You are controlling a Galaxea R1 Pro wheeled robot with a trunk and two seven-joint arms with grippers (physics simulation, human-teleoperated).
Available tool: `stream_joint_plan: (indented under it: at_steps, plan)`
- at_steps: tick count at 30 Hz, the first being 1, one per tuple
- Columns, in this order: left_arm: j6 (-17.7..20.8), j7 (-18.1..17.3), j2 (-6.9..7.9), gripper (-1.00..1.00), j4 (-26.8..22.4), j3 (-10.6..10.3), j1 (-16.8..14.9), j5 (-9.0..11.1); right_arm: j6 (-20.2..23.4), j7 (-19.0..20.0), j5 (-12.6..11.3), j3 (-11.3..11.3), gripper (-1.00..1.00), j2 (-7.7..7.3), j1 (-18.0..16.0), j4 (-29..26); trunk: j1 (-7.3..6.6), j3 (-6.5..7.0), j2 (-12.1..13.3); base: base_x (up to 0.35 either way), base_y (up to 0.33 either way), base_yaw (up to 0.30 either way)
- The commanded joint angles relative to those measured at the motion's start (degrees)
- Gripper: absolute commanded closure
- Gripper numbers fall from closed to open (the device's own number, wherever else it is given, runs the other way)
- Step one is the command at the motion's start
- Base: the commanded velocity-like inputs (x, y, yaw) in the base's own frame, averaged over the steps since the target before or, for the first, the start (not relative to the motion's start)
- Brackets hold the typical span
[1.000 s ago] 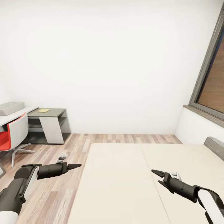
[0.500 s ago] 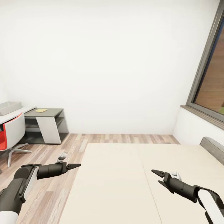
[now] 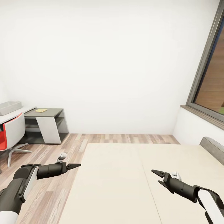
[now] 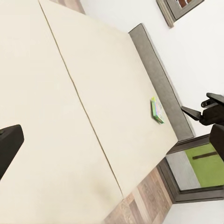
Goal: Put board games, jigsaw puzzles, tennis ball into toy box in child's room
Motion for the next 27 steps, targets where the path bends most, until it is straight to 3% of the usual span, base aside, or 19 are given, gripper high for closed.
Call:
stream_joint_plan:
  at_steps: [1, 27]
  plan:
    - [0.49, -0.03, 0.01, -1.00, 0.01, 0.01, -0.03, 0.22, 0.25, 0.54, 0.52, -0.10, -1.00, 0.02, -0.05, 0.01, 0.03, -0.09, -0.10, 0.000, 0.000, 0.000]
    - [0.49, -0.03, 0.01, -1.00, 0.01, 0.01, -0.03, 0.22, 0.25, 0.54, 0.52, -0.18, -1.00, 0.03, -0.05, 0.07, 0.03, -0.09, -0.10, -0.016, 0.000, 0.000]
